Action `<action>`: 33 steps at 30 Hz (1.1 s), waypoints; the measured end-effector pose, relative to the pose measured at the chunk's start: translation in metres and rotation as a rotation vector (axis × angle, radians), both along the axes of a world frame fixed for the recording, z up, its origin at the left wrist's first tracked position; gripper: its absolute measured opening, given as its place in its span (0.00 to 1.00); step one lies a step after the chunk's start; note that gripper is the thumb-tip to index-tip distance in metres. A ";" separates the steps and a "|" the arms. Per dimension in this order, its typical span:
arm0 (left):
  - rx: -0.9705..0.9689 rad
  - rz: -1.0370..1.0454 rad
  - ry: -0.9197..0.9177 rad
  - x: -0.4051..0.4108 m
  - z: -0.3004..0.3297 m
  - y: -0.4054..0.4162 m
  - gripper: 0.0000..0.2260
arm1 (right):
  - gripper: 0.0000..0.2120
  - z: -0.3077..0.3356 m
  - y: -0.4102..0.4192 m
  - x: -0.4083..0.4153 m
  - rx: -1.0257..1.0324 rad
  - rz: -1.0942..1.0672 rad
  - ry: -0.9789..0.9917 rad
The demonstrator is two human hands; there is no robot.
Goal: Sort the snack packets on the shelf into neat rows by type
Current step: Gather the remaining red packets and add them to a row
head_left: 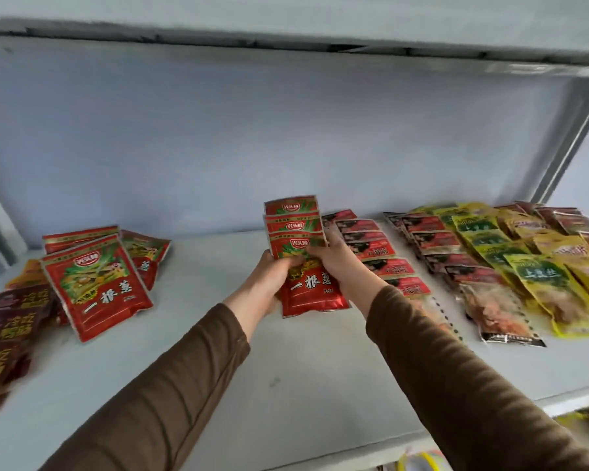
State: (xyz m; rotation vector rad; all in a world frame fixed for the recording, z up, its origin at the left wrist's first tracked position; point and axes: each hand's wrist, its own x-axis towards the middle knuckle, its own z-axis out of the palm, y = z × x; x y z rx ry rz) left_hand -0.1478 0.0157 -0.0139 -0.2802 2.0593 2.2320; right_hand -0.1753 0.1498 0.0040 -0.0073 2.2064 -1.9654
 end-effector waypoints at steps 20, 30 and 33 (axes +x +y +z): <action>-0.712 0.140 0.005 -0.067 -0.031 0.018 0.23 | 0.16 -0.035 0.004 -0.080 0.340 -0.062 0.073; -0.618 0.208 0.136 -0.048 -0.017 -0.012 0.39 | 0.28 -0.016 -0.012 -0.057 0.599 -0.025 0.435; -0.667 0.237 0.228 -0.026 -0.013 -0.042 0.33 | 0.26 -0.003 -0.038 -0.036 0.557 0.040 0.526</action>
